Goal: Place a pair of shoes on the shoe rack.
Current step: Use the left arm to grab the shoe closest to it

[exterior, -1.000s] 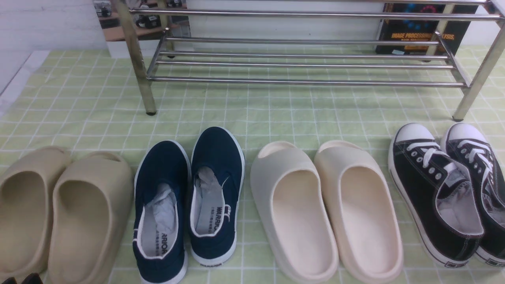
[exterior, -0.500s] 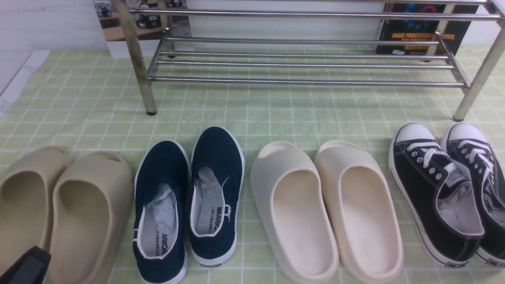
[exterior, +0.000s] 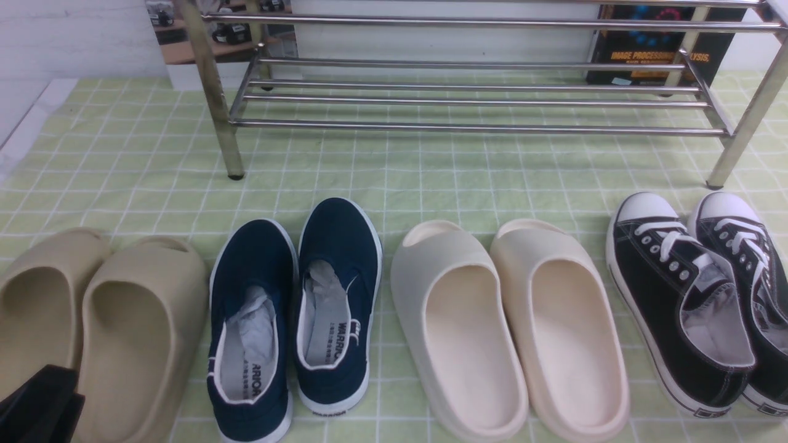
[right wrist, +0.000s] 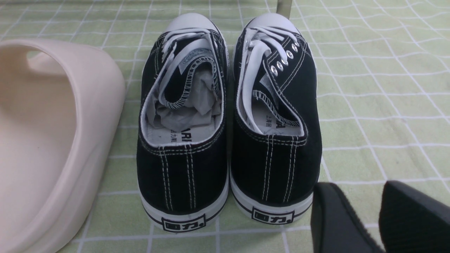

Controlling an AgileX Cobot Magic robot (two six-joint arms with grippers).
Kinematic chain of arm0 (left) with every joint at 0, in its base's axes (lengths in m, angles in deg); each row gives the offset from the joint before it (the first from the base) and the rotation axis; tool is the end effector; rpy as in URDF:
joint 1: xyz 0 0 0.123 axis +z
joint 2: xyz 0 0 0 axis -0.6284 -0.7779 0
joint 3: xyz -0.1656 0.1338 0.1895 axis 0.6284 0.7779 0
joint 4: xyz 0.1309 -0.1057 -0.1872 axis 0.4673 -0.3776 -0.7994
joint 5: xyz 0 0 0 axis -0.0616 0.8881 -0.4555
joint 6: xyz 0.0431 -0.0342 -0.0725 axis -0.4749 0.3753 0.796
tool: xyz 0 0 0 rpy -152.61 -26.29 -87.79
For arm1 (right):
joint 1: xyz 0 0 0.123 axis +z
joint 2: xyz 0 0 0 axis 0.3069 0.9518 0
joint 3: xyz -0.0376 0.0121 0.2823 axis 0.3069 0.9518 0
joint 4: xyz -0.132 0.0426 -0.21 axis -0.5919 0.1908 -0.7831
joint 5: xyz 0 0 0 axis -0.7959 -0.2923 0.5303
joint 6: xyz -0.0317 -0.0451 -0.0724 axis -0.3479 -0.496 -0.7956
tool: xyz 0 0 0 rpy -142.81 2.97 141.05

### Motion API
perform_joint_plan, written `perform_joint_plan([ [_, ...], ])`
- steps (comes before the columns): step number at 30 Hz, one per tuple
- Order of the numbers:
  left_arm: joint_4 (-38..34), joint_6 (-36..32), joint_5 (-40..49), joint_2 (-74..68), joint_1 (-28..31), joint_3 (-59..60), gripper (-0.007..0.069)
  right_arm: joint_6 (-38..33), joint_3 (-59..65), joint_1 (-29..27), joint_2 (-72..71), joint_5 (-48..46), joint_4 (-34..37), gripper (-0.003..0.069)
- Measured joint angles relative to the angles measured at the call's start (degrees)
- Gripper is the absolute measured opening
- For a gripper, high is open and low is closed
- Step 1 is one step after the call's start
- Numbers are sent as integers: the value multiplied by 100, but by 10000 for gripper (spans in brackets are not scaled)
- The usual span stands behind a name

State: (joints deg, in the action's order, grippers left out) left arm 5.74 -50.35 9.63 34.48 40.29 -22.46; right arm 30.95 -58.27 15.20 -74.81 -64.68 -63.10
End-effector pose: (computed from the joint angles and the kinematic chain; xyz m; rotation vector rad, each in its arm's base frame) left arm 0.0565 -0.0087 0.1931 -1.0818 1.3735 -1.1394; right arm 0.0520 -0.0052 0.1740 0.1077 1.8685 -0.0281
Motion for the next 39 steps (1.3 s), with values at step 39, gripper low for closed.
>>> perform_joint_plan([
  [39, 4665, -1293, 4996, -7276, -2311, -5496, 213, 0, 0, 0, 0, 0, 0, 239],
])
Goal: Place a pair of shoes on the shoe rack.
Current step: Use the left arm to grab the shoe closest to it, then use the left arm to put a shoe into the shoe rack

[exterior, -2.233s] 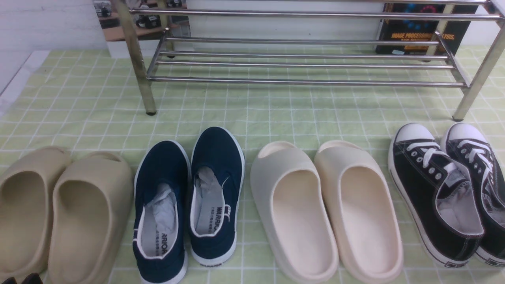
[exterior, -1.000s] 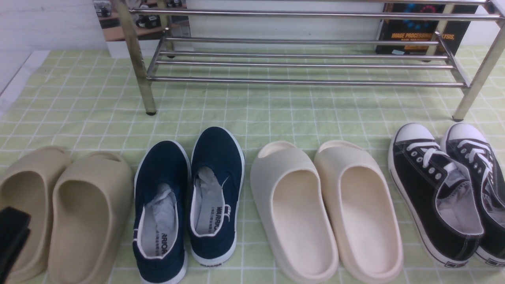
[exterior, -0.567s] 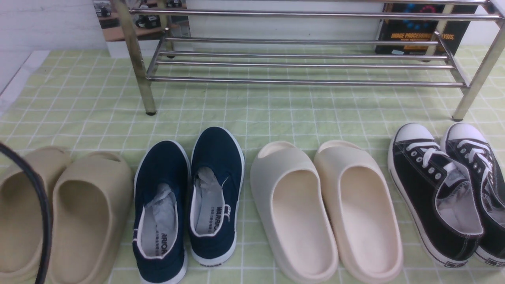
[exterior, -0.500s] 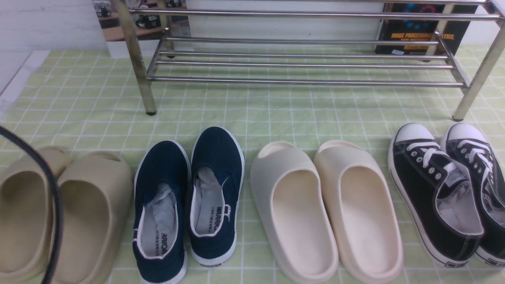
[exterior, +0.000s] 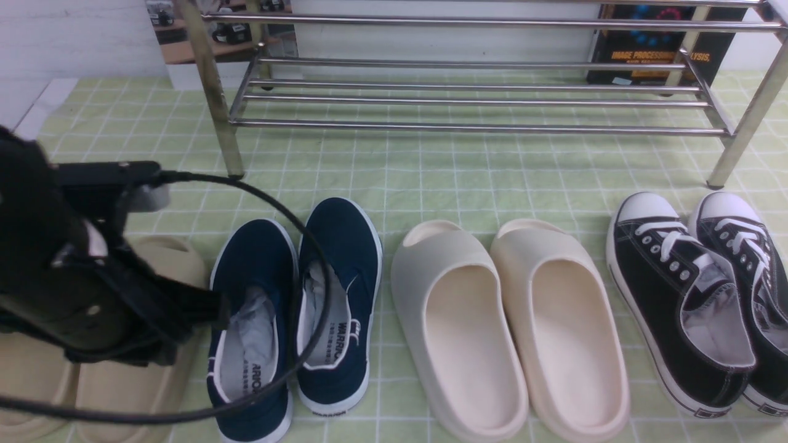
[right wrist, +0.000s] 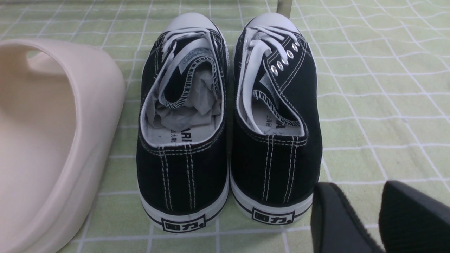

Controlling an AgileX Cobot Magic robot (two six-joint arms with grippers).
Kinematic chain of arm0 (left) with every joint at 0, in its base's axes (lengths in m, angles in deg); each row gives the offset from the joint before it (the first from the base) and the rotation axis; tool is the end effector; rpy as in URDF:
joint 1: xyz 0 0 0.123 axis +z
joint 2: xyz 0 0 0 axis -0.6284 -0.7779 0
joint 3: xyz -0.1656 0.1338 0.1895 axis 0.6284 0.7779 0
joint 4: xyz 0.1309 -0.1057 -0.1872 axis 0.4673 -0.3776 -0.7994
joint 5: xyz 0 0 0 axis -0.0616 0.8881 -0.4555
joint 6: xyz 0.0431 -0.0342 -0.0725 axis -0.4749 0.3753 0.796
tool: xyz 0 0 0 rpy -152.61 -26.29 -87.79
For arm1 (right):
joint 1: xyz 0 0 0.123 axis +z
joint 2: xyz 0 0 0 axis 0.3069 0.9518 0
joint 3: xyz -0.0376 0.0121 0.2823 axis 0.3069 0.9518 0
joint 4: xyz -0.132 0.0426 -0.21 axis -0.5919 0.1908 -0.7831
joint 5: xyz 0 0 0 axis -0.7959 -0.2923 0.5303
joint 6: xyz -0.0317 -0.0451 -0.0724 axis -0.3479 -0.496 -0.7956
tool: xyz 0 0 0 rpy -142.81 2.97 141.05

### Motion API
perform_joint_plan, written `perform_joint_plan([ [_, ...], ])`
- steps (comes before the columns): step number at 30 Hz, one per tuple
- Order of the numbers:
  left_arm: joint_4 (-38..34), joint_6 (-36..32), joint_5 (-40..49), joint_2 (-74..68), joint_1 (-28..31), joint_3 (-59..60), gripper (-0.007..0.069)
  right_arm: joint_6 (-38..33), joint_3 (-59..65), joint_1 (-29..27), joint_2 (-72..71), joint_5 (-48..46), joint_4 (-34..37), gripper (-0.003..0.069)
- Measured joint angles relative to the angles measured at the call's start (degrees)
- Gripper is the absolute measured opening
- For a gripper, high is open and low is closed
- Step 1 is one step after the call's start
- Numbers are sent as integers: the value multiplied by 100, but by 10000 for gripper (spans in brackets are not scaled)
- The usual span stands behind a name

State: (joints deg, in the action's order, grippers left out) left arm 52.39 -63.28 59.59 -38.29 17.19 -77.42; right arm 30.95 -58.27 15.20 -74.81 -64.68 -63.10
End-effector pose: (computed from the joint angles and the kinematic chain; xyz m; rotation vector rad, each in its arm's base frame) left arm 0.2110 -0.0795 0.2776 -0.0501 2.8477 -0.1023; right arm 0.0520 -0.0052 0.1740 0.1077 1.8685 -0.0281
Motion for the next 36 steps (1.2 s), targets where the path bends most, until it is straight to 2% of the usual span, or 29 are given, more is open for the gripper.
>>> perform_joint_plan([
  [2, -86, 29, -170, -210, -7, 0, 259, 0, 0, 0, 0, 0, 0, 239],
  [4, -243, 52, -485, -686, -7, 0, 357, 0, 0, 0, 0, 0, 0, 239],
  [6, -309, 89, -711, -1052, -7, -4, 411, 0, 0, 0, 0, 0, 0, 239],
  [10, -309, 209, -976, -1568, -7, -4, 436, 0, 0, 0, 0, 0, 0, 239],
  [12, -252, 241, -1055, -1821, -7, -17, 421, 0, 0, 0, 0, 0, 0, 239],
  [15, -140, 246, -1077, -2019, -7, -29, 320, 0, 0, 0, 0, 0, 0, 239],
  [16, -130, 246, -1075, -2019, -7, -29, 312, 0, 0, 0, 0, 0, 0, 239],
  [17, -39, 253, -1059, -2010, -7, -29, 235, 0, 0, 0, 0, 0, 0, 239],
  [18, -27, 253, -1060, -2004, -7, -29, 225, 0, 0, 0, 0, 0, 0, 239],
  [21, 66, 270, -977, -1898, -7, -60, 63, 0, 0, 0, 0, 0, 0, 239],
  [22, 66, 270, -977, -1898, -7, -60, 56, 0, 0, 0, 0, 0, 0, 239],
  [23, 82, 283, -884, -1806, -7, -141, 18, 0, 0, 0, 0, 0, 0, 239],
  [27, 87, 227, -362, -1510, -7, -589, 18, 0, 0, 0, 0, 0, 0, 239],
  [30, 115, -71, 308, -1115, -7, -1358, 18, 0, 0, 0, 0, 0, 0, 239],
  [36, 96, -384, 427, -1084, -18, -2589, 18, 0, 0, 0, 0, 0, -5, 239],
])
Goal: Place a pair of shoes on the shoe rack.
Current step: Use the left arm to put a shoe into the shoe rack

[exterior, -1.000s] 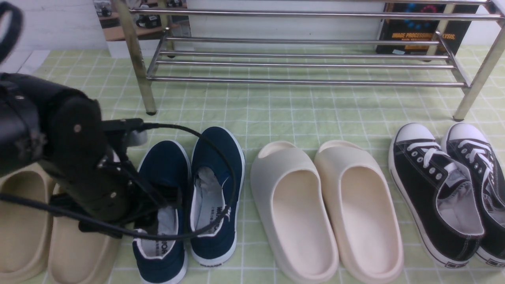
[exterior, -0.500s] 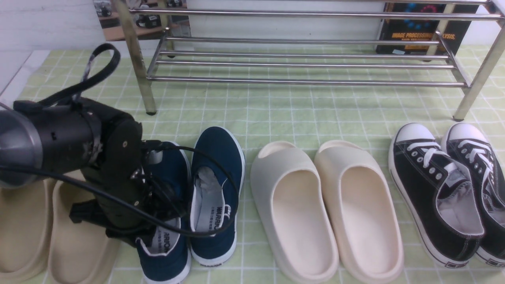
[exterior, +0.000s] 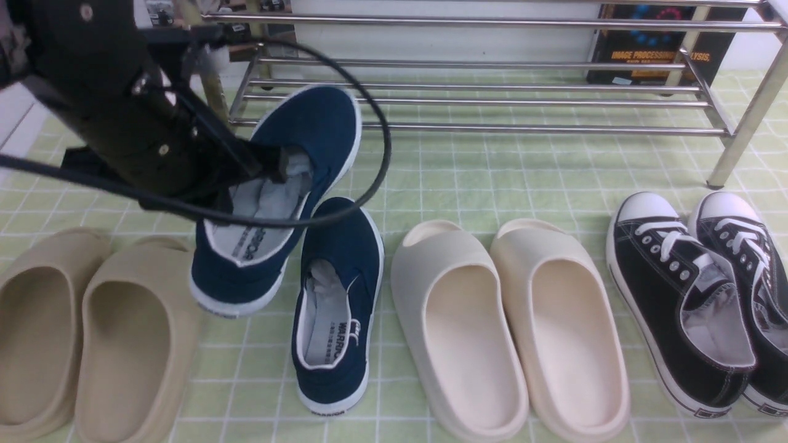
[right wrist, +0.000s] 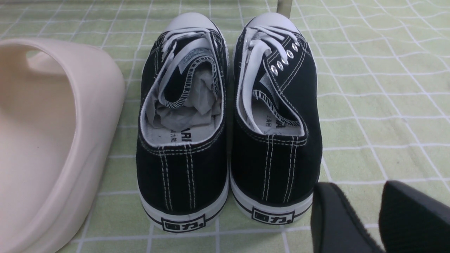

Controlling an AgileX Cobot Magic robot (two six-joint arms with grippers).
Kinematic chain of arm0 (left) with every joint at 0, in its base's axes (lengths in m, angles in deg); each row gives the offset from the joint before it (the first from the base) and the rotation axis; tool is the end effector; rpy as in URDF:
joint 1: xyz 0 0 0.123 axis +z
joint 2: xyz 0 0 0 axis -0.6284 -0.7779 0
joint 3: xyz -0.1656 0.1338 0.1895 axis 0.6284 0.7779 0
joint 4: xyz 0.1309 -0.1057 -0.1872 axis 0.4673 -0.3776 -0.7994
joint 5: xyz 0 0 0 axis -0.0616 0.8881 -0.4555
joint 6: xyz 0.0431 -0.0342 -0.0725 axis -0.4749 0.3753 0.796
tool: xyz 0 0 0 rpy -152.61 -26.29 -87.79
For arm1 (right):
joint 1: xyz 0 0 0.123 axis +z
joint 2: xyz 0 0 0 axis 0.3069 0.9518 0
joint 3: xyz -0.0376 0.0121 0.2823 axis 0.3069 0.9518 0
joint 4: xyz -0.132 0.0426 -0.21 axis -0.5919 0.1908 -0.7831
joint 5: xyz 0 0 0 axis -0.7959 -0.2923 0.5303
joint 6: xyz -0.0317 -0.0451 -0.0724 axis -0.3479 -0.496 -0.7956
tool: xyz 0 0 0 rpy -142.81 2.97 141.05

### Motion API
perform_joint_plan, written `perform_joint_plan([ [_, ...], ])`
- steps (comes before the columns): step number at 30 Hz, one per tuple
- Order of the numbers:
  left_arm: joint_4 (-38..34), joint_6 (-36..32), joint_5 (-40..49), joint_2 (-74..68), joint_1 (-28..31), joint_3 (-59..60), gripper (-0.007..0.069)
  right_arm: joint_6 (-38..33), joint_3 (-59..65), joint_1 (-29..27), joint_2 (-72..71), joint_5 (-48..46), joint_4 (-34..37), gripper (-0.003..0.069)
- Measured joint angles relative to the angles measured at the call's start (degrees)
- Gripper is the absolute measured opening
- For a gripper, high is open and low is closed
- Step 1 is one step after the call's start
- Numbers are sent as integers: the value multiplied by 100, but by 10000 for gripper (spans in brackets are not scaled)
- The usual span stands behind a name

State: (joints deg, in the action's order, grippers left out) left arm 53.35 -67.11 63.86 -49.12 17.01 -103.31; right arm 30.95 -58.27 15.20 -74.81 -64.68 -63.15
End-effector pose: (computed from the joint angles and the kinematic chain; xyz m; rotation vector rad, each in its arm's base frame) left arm 0.2772 -0.1053 0.3545 0.0400 2.6611 -0.1531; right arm 0.0520 -0.0052 0.1740 0.1072 1.8685 -0.0290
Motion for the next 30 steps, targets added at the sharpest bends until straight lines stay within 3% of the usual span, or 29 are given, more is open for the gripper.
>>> perform_joint_plan([
  [12, -252, -17, 105, -2259, 495, -1948, 18, 0, 0, 0, 0, 0, 0, 239],
  [22, -50, -77, -126, -3757, 512, -3911, 18, 0, 0, 0, 0, 0, 0, 239],
  [30, 72, -143, -512, -4577, 512, -4833, 18, 0, 0, 0, 0, 0, 0, 239],
])
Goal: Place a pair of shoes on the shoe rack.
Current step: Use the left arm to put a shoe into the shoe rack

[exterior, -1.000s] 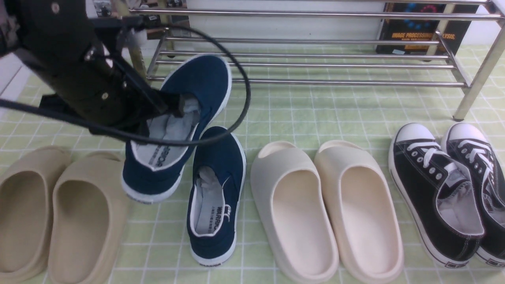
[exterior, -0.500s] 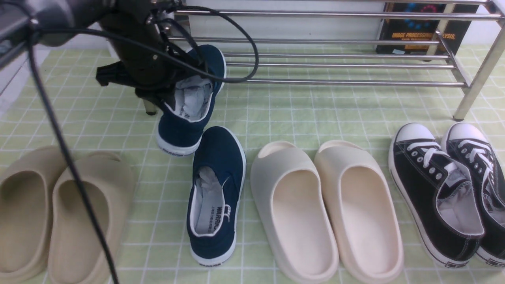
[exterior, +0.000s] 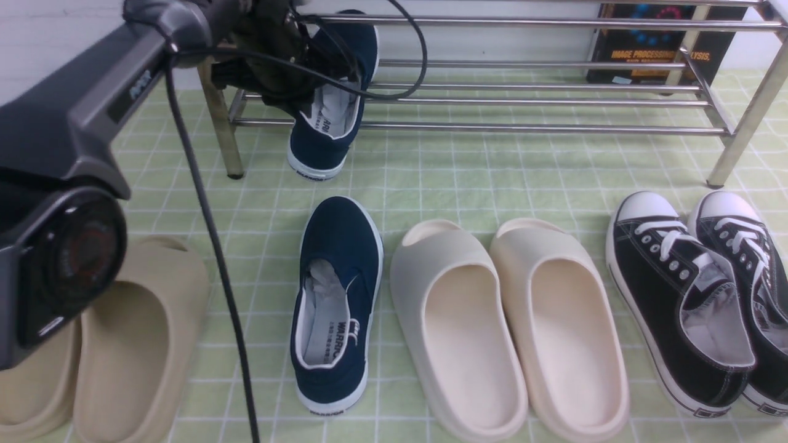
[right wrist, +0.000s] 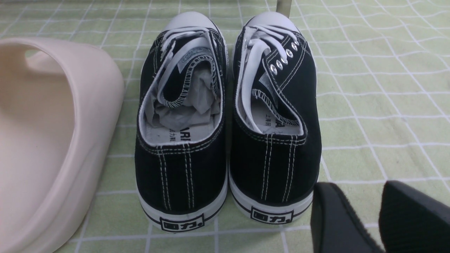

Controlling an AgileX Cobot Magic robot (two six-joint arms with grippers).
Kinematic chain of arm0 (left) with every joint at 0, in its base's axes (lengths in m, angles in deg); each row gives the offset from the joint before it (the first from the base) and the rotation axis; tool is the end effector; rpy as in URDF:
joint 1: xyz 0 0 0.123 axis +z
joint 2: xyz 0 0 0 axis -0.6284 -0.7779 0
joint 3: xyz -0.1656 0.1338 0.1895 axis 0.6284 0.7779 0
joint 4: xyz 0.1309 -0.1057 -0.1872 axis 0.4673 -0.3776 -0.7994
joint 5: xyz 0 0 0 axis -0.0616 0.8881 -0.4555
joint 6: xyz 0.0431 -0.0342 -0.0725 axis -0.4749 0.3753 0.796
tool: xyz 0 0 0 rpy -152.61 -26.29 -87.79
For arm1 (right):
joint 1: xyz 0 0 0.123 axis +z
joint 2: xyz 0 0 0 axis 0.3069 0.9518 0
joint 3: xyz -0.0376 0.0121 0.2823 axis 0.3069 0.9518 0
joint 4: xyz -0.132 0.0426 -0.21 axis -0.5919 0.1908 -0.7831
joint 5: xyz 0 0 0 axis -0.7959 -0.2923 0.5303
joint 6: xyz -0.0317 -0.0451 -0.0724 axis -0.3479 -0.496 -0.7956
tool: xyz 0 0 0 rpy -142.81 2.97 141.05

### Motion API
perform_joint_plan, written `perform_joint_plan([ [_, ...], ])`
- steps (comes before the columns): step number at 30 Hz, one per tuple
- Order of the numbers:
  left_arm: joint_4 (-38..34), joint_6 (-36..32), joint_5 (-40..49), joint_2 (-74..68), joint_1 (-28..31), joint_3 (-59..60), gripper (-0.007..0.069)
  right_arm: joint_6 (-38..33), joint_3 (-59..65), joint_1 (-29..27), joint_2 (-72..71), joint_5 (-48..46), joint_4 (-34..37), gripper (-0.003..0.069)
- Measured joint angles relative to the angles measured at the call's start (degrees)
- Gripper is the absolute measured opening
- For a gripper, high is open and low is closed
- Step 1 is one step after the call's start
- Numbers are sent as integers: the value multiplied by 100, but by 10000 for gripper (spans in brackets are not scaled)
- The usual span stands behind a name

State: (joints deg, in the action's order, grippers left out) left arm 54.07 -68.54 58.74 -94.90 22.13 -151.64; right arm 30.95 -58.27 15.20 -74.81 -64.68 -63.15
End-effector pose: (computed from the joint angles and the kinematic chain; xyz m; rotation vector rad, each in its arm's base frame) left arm 0.4886 -0.1408 0.2830 -0.0369 2.5246 -0.1507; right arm 0.0520 -0.0052 0.1740 0.1072 1.8685 -0.0290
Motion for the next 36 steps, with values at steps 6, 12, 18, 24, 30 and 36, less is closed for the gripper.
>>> perform_joint_plan([
  [6, 89, -2, -114, -346, 59, -323, 18, 0, 0, 0, 0, 0, 0, 239],
  [12, 20, 116, -317, -379, 164, -342, 18, 0, 0, 0, 0, 0, 0, 239],
  [18, -115, 122, -333, -379, 168, -355, 26, 0, 0, 0, 0, 0, 0, 239],
  [24, -405, 154, -507, -351, 168, -405, 139, 0, 0, 0, 0, 0, 0, 239],
  [30, -477, 82, 72, 61, 156, -409, 264, 0, 0, 0, 0, 0, 0, 239],
  [36, -250, -408, 1249, 830, 161, -416, 253, 0, 0, 0, 0, 0, 0, 239],
])
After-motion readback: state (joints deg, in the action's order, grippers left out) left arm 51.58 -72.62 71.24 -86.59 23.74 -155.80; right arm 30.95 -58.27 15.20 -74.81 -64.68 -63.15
